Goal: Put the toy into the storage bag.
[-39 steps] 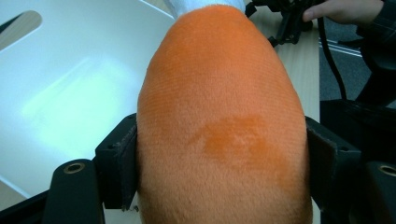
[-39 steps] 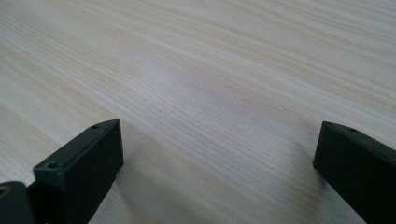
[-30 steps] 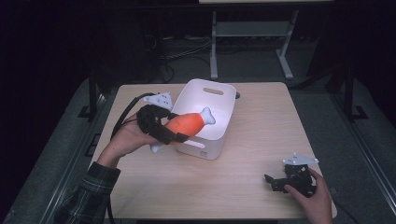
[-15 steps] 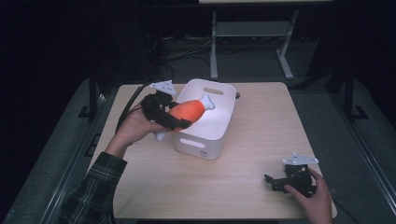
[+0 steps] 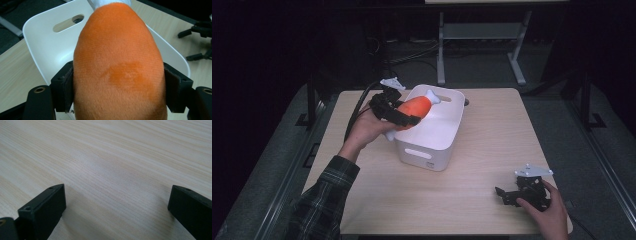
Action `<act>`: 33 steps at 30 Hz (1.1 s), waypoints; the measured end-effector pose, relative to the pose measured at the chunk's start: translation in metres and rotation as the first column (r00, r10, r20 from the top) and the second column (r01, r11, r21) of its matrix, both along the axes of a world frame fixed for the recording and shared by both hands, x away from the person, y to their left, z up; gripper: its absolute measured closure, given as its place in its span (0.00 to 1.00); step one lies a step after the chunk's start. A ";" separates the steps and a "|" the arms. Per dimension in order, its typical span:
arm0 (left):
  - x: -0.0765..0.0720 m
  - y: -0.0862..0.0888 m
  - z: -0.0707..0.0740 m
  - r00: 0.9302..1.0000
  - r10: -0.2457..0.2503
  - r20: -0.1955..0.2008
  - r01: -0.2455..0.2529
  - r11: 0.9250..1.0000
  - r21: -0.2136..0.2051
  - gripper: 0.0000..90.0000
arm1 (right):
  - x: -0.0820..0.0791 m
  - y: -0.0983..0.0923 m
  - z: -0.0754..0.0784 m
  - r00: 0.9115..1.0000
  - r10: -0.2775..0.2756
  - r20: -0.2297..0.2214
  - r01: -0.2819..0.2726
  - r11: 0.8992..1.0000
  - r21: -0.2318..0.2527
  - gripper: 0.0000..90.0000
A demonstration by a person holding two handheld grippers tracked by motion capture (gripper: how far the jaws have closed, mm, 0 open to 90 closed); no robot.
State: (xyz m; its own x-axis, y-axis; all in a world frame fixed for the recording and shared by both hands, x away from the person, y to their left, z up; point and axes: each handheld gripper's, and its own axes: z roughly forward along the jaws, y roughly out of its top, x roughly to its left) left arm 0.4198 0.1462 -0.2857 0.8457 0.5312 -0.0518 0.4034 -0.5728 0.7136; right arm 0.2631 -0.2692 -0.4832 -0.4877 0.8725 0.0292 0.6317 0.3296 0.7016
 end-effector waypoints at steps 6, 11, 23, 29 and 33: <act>0.011 -0.006 -0.004 0.998 0.070 -0.007 -0.070 0.997 -0.012 0.27 | 0.000 0.000 0.000 1.000 -0.001 -0.001 0.001 1.000 0.004 0.01; 0.019 -0.012 -0.007 0.991 0.130 -0.018 -0.130 0.991 -0.024 0.27 | 0.000 0.000 0.000 1.000 0.001 0.001 -0.001 1.000 0.002 0.01; 0.036 -0.022 -0.021 0.970 0.241 -0.037 -0.242 0.970 -0.018 0.27 | 0.000 0.000 0.000 1.000 0.000 0.000 0.000 1.000 0.003 0.01; 0.040 -0.026 -0.026 0.962 0.268 -0.046 -0.268 0.963 -0.001 0.26 | 0.000 0.000 0.000 1.000 0.001 0.002 -0.001 1.000 0.001 0.01; 0.042 -0.027 -0.030 0.959 0.279 -0.046 -0.279 0.960 0.009 0.25 | 0.000 0.000 0.000 1.000 0.000 0.000 0.000 1.000 0.002 0.01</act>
